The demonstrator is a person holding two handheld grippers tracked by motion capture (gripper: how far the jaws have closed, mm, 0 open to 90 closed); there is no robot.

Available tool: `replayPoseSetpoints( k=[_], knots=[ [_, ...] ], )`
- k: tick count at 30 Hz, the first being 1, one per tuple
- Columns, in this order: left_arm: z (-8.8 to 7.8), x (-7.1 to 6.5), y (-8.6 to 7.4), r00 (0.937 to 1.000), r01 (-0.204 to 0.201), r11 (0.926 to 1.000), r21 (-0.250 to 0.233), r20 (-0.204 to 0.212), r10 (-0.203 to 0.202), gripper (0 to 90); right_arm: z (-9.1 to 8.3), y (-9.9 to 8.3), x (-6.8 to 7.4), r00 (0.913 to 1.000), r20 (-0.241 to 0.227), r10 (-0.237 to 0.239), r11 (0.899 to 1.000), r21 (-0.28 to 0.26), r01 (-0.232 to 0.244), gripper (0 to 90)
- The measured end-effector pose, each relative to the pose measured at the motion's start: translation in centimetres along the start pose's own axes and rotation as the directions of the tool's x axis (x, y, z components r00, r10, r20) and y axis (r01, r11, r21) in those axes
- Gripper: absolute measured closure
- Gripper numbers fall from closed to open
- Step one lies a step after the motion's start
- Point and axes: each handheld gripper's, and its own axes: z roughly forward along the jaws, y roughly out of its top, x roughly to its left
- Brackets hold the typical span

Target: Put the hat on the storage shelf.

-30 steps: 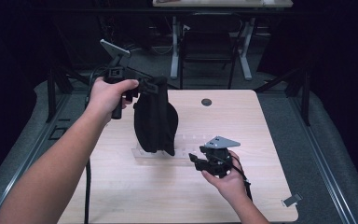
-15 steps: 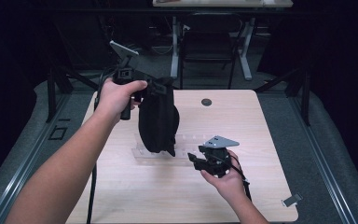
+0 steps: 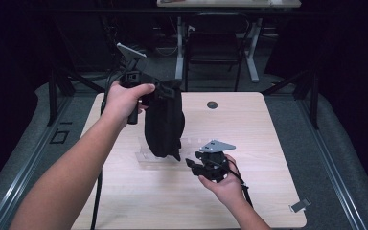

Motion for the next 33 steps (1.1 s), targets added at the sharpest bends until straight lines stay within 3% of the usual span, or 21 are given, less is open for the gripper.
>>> replayPoseSetpoints(
  k=[18, 24, 27, 33],
  knots=[
    [0.0, 0.1, -0.1, 1.0, -0.007, 1.0, -0.001, 0.002, 0.007, 83.6, 1.9, 1.1, 2.5, 0.9977, -0.036, -0.058, 0.998, 0.022, 0.059, 69.0],
    [0.0, 0.2, -0.1, 1.0, -0.006, 1.0, 0.0, 0.006, 0.006, 83.5, 2.7, 1.6, 3.3, 0.9954, -0.015, -0.095, 0.995, 0.034, 0.095, 75.0],
    [-0.1, 0.3, -0.2, 0.9999, -0.004, 1.0, -0.003, 0.011, 0.004, 83.2, 2.9, 1.7, 3.3, 0.9964, -0.006, -0.084, 0.996, 0.03, 0.084, 76.2],
    [0.0, 0.3, -0.3, 0.9996, 0.0, 1.0, -0.009, 0.028, 0.0, 80.1, 2.9, 1.6, 3.3, 0.9942, -0.003, -0.108, 0.993, 0.039, 0.108, 77.9]
  ],
)
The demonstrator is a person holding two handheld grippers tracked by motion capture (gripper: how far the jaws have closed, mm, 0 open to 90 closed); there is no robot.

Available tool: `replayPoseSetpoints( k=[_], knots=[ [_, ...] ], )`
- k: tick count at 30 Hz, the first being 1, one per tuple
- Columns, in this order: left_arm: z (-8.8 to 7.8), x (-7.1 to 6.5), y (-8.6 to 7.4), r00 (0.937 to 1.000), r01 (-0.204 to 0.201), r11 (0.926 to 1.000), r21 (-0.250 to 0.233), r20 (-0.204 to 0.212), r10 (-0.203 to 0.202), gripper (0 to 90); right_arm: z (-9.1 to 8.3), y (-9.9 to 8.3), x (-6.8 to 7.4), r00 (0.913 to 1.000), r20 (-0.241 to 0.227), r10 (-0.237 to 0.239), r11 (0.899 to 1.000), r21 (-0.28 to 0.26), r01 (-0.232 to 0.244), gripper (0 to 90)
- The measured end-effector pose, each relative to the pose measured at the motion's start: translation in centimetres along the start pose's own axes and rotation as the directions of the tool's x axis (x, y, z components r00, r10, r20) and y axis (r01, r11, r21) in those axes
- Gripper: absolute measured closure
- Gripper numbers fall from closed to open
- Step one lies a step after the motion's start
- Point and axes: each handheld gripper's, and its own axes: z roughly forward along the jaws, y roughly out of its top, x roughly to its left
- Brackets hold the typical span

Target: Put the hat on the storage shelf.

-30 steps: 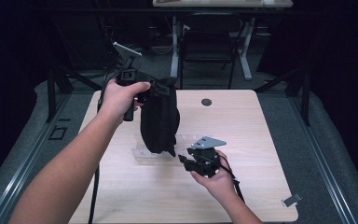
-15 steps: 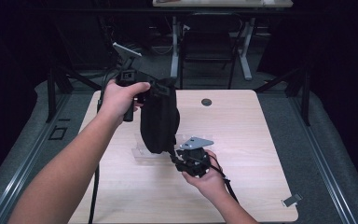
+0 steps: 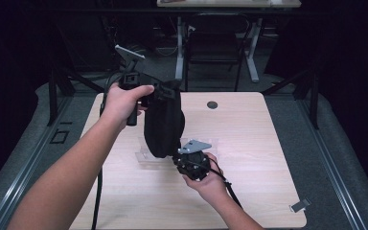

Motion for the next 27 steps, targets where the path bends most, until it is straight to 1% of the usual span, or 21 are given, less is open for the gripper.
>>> replayPoseSetpoints(
  k=[2, 3, 7, 9, 13, 15, 17, 18, 22, 23, 25, 27],
  knots=[
    [0.0, -0.1, 0.0, 1.0, 0.005, 1.0, -0.001, 0.006, -0.005, 78.8, 0.0, -0.1, 0.1, 1.0, 0.001, 0.0, 1.0, -0.007, 0.0, 78.3],
    [0.0, -0.1, 0.0, 0.9999, 0.004, 1.0, -0.001, 0.011, -0.004, 77.5, 0.0, -0.1, 0.2, 0.9999, 0.011, -0.003, 1.0, -0.004, 0.003, 78.4],
    [0.0, -0.1, 0.0, 0.9994, 0.0, 1.0, 0.002, 0.036, 0.0, 75.1, 0.1, -0.2, 0.3, 0.9999, 0.01, -0.013, 1.0, -0.012, 0.013, 78.8],
    [0.0, -0.1, -0.1, 0.9993, -0.001, 1.0, 0.001, 0.037, 0.001, 74.8, 0.1, -0.2, 0.4, 0.9998, 0.013, -0.018, 1.0, -0.014, 0.018, 79.1],
    [-0.1, -0.2, -0.1, 0.9992, 0.003, 1.0, -0.003, 0.041, -0.003, 74.3, 0.0, -0.3, 0.6, 0.9984, 0.037, -0.042, 0.999, -0.015, 0.043, 80.2],
    [-0.2, -0.2, -0.1, 0.9991, -0.002, 1.0, -0.001, 0.043, 0.002, 74.1, 0.1, -0.4, 0.6, 0.9987, 0.03, -0.042, 0.999, -0.018, 0.043, 80.3],
    [-0.4, -0.2, -0.1, 0.999, 0.0, 1.0, -0.004, 0.045, 0.0, 73.6, 0.0, -0.4, 0.6, 0.9985, 0.034, -0.043, 0.999, -0.018, 0.044, 80.3],
    [-0.5, -0.2, -0.1, 0.9988, 0.006, 1.0, -0.006, 0.048, -0.006, 73.2, 0.1, -0.5, 0.6, 0.9989, 0.031, -0.035, 0.999, -0.027, 0.036, 80.3],
    [-1.1, 0.0, -0.1, 0.9987, 0.007, 0.9998, -0.017, 0.05, -0.006, 72.4, 0.0, -0.7, 0.5, 0.999, 0.03, -0.032, 0.999, -0.027, 0.033, 80.4],
    [-1.2, 0.1, -0.1, 0.9988, 0.008, 0.9998, -0.021, 0.049, -0.007, 72.3, -0.1, -0.7, 0.4, 0.9986, 0.032, -0.042, 0.999, -0.01, 0.043, 80.5],
    [-1.6, 0.2, -0.1, 0.9987, 0.008, 0.9996, -0.028, 0.05, -0.006, 72.0, 0.0, -0.9, 0.4, 0.9992, 0.031, -0.027, 0.999, -0.021, 0.028, 80.7],
    [-1.9, 0.3, -0.1, 0.9988, 0.009, 0.9995, -0.031, 0.049, -0.007, 72.0, 0.0, -1.0, 0.4, 0.9992, 0.034, -0.021, 1.0, -0.021, 0.022, 81.0]
  ],
)
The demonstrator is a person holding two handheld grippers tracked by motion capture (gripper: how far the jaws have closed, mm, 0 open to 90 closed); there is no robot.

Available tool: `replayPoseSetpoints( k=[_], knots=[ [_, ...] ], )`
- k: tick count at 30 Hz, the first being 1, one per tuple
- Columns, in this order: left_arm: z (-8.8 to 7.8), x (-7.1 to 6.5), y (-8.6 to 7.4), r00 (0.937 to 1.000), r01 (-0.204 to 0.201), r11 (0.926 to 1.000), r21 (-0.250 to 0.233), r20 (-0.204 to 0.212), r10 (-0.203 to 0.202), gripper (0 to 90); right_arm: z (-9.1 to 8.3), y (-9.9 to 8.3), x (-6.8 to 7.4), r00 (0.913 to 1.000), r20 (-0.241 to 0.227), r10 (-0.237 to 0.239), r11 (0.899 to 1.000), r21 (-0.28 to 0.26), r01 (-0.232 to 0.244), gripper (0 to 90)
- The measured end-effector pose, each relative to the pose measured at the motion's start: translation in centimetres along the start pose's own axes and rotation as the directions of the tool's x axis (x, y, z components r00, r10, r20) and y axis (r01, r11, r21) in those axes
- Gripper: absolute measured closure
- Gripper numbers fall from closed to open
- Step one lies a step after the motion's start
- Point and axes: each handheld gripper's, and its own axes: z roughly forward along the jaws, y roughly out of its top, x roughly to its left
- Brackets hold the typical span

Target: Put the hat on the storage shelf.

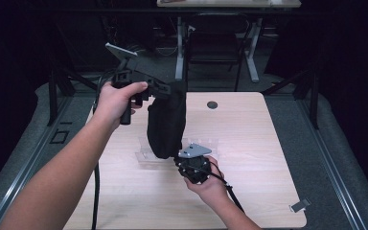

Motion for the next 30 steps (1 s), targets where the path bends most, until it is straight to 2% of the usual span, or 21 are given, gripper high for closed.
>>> replayPoseSetpoints(
  k=[2, 4, 5, 7, 9, 12, 17, 23, 30],
  knots=[
    [-0.3, 0.1, 0.0, 1.0, 0.002, 1.0, -0.002, 0.0, -0.002, 71.7, 0.0, -0.1, -0.1, 1.0, 0.007, -0.006, 1.0, 0.008, 0.006, 81.5],
    [-0.6, 0.4, 0.0, 1.0, -0.002, 1.0, -0.002, -0.002, 0.002, 71.7, 0.0, -0.3, -0.2, 0.9999, 0.008, 0.006, 1.0, 0.007, -0.006, 82.0],
    [-0.8, 0.6, -0.1, 1.0, 0.0, 1.0, -0.004, -0.003, -0.001, 71.5, 0.1, -0.6, -0.4, 0.9998, 0.017, 0.012, 1.0, 0.024, -0.013, 82.6],
    [-1.0, 1.0, -0.1, 0.9999, 0.011, 0.9999, -0.007, -0.005, -0.011, 71.6, 0.2, -0.7, -0.5, 0.9996, 0.018, 0.019, 1.0, 0.023, -0.02, 82.8],
    [-1.2, 1.5, -0.1, 0.9997, 0.021, 0.9997, -0.011, -0.01, -0.021, 71.5, 0.5, -1.2, -0.7, 0.9991, 0.029, 0.031, 0.998, 0.053, -0.032, 83.5],
    [-1.6, 2.4, -0.2, 0.9992, 0.035, 0.9993, -0.011, -0.019, -0.035, 71.5, 0.5, -1.7, -1.0, 0.9981, 0.002, 0.062, 0.997, 0.053, -0.062, 83.5],
    [-2.2, 3.3, -0.4, 0.9984, 0.047, 0.9987, -0.018, -0.029, -0.048, 71.3, 0.4, -2.1, -1.2, 0.9982, 0.009, 0.059, 0.997, 0.051, -0.059, 83.5],
    [-2.7, 4.1, -0.7, 0.9968, 0.045, 0.9988, -0.02, -0.066, -0.046, 69.2, 0.3, -2.2, -1.2, 0.9978, 0.006, 0.066, 0.996, 0.058, -0.067, 82.5],
    [-3.2, 5.1, -1.0, 0.9934, 0.044, 0.9986, -0.027, -0.104, -0.047, 65.6, 0.1, -2.2, -1.3, 0.9969, -0.001, 0.078, 0.995, 0.057, -0.078, 76.1]
  ],
)
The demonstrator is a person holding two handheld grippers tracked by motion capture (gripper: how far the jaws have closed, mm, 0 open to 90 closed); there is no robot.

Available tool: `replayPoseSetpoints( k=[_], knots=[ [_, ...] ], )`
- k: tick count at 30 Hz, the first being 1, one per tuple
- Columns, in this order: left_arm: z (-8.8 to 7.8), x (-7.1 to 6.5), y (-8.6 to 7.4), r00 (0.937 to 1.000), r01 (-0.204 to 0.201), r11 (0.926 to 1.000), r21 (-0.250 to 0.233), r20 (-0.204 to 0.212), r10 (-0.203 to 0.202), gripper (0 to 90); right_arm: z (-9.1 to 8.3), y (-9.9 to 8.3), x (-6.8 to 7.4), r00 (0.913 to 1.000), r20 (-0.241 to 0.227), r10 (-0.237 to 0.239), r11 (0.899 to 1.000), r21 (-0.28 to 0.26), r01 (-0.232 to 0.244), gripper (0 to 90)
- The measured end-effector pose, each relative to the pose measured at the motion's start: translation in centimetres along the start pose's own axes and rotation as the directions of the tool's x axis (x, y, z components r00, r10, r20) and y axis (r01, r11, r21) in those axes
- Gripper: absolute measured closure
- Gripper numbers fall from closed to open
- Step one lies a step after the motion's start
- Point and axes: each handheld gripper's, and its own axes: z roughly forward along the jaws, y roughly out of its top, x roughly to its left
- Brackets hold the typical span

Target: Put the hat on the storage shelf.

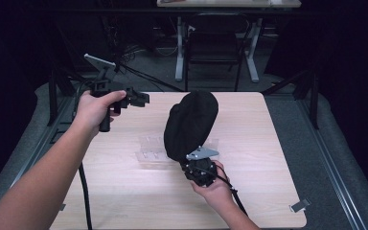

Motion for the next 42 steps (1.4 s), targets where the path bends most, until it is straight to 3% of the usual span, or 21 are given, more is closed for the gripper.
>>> replayPoseSetpoints(
  k=[14, 19, 21, 22, 27, 31, 32, 35, 38, 39, 42],
  knots=[
    [-0.7, 3.9, -1.5, 0.9954, -0.005, 0.9997, -0.024, -0.096, 0.003, 54.0, -1.8, -0.6, -0.4, 0.9998, -0.014, -0.011, 1.0, -0.002, 0.011, 57.6],
    [-0.7, 5.6, -2.3, 0.9925, -0.015, 0.9998, -0.013, -0.122, 0.013, 50.9, -2.5, -1.4, -1.2, 1.0, -0.004, 0.001, 1.0, -0.004, -0.001, 52.7],
    [-0.6, 6.2, -2.7, 0.9919, 0.003, 0.9997, -0.024, -0.127, -0.006, 50.4, -2.7, -1.8, -1.6, 0.9998, 0.004, 0.021, 1.0, -0.003, -0.021, 52.4],
    [-0.7, 6.7, -3.0, 0.99, -0.018, 0.9997, -0.016, -0.14, 0.016, 50.1, -2.7, -2.0, -1.9, 0.9994, 0.008, 0.034, 0.999, -0.006, -0.034, 51.8],
    [-0.5, 8.0, -4.1, 0.9808, -0.052, 0.9983, -0.024, -0.189, 0.047, 48.7, -3.5, -3.1, -3.4, 0.9974, 0.039, 0.06, 0.998, 0.011, -0.061, 49.3],
    [0.0, 9.1, -5.1, 0.973, -0.075, 0.9972, 0.002, -0.219, 0.073, 48.7, -4.1, -4.0, -4.5, 0.9949, 0.068, 0.075, 0.997, 0.003, -0.075, 48.9],
    [0.1, 9.3, -5.3, 0.9741, -0.065, 0.9979, 0.004, -0.217, 0.064, 49.0, -4.3, -4.1, -4.7, 0.9945, 0.072, 0.076, 0.997, 0.014, -0.077, 48.8],
    [0.5, 10.2, -6.3, 0.967, -0.086, 0.9962, 0.014, -0.239, 0.087, 50.1, -4.8, -4.7, -5.4, 0.9918, 0.092, 0.089, 0.996, 0.012, -0.09, 48.6],
    [0.6, 11.1, -7.2, 0.955, -0.125, 0.9919, 0.021, -0.269, 0.126, 50.9, -5.4, -5.2, -5.9, 0.9893, 0.099, 0.106, 0.994, 0.009, -0.108, 48.1],
    [0.7, 11.3, -7.5, 0.9561, -0.121, 0.9927, 0.01, -0.268, 0.119, 51.0, -5.6, -5.3, -6.1, 0.9883, 0.1, 0.115, 0.993, 0.008, -0.117, 48.0],
    [0.7, 12.1, -8.6, 0.9492, -0.15, 0.9886, -0.006, -0.28, 0.143, 51.3, -6.0, -5.8, -6.7, 0.9843, 0.114, 0.135, 0.991, 0.006, -0.136, 47.9]
  ],
)
